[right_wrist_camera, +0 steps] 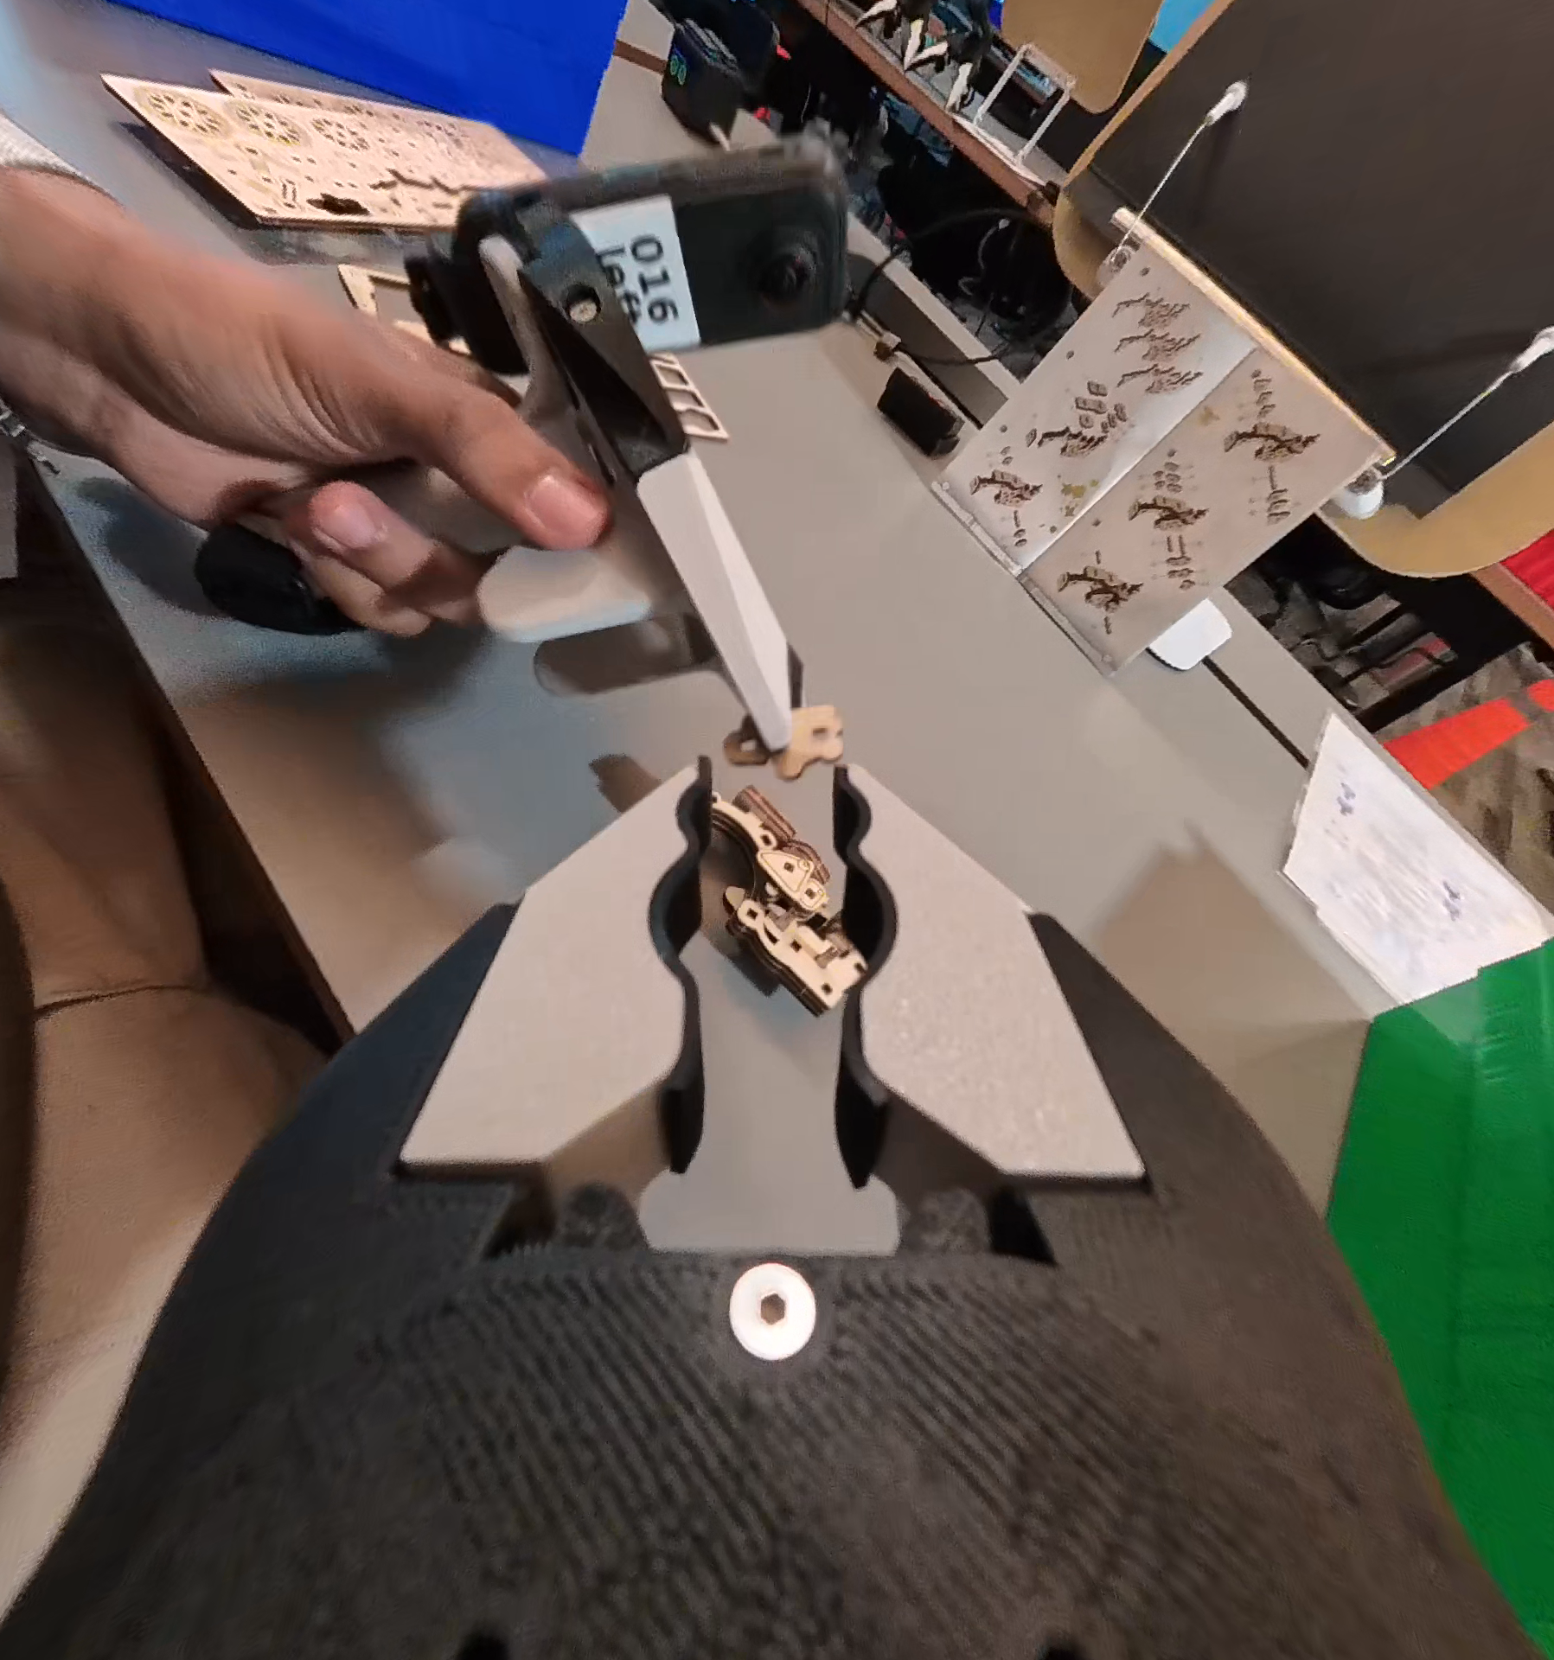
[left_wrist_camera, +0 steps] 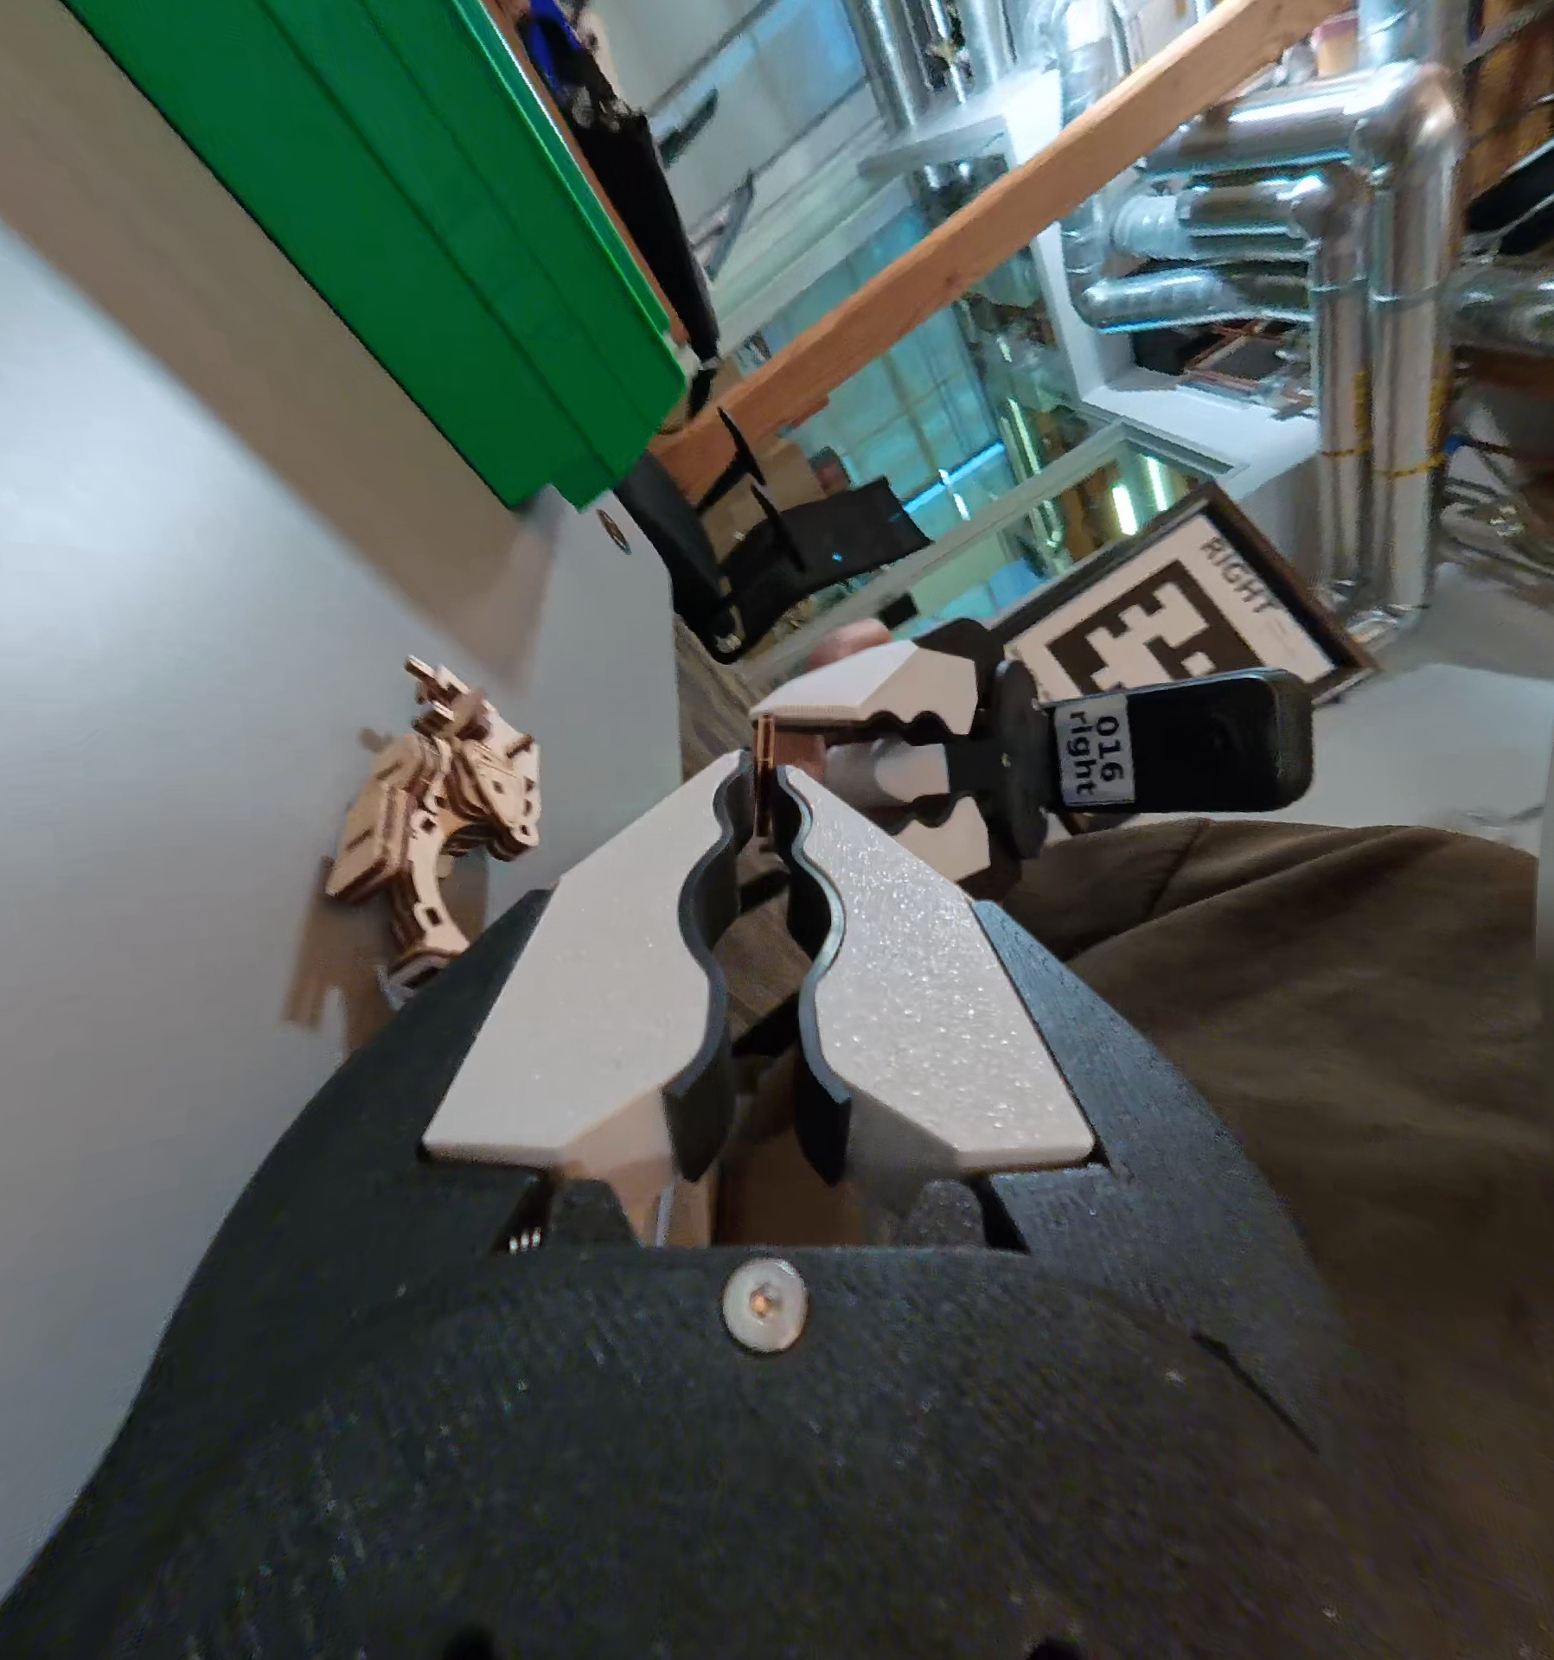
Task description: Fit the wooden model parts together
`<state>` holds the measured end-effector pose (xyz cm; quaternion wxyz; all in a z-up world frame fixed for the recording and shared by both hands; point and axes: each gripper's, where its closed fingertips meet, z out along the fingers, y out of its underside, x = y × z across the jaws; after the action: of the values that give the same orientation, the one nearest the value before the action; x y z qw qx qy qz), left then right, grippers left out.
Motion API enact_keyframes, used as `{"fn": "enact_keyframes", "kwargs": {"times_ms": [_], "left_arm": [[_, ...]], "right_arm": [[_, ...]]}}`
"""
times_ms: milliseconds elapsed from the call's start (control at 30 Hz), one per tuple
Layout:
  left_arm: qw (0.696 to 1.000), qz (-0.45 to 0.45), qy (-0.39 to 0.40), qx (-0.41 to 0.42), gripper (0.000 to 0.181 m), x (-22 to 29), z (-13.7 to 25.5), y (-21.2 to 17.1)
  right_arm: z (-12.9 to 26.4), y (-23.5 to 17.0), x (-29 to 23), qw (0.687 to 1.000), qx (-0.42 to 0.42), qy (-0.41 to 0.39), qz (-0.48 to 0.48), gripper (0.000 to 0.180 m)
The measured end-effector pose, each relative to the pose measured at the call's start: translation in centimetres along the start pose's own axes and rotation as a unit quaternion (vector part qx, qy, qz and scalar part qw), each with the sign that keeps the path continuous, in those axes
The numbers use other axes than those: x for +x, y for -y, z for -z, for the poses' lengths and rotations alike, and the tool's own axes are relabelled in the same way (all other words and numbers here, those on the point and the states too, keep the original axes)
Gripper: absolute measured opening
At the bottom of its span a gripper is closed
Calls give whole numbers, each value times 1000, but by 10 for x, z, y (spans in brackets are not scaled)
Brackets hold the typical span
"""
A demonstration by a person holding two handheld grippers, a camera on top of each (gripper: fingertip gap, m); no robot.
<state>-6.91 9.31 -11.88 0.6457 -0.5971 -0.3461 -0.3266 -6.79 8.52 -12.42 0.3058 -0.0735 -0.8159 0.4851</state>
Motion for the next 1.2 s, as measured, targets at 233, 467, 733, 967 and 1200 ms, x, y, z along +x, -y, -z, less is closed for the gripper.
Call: {"fn": "enact_keyframes", "kwargs": {"times_ms": [233, 467, 733, 967, 1200], "left_arm": [[987, -124, 107, 7, 0, -12, 11, 13], [918, -322, 223, -55, 0, -17, 7, 7], [778, -529, 320, -111, 0, -22, 0, -2], [665, -641, 360, -126, 1, -20, -5, -5], [590, -699, 386, -120, 0, -19, -5, -4]], "right_arm": [[2, 7, -1, 992, 31, 39, -116, 21], [1, 1, 3, 915, 50, 137, -377, 7], [-2, -4, 5, 819, 72, 188, -538, 26], [-1, -6, 2, 764, 81, 229, -598, 0], [5, 3, 3, 727, 108, 274, -620, 9]]}}
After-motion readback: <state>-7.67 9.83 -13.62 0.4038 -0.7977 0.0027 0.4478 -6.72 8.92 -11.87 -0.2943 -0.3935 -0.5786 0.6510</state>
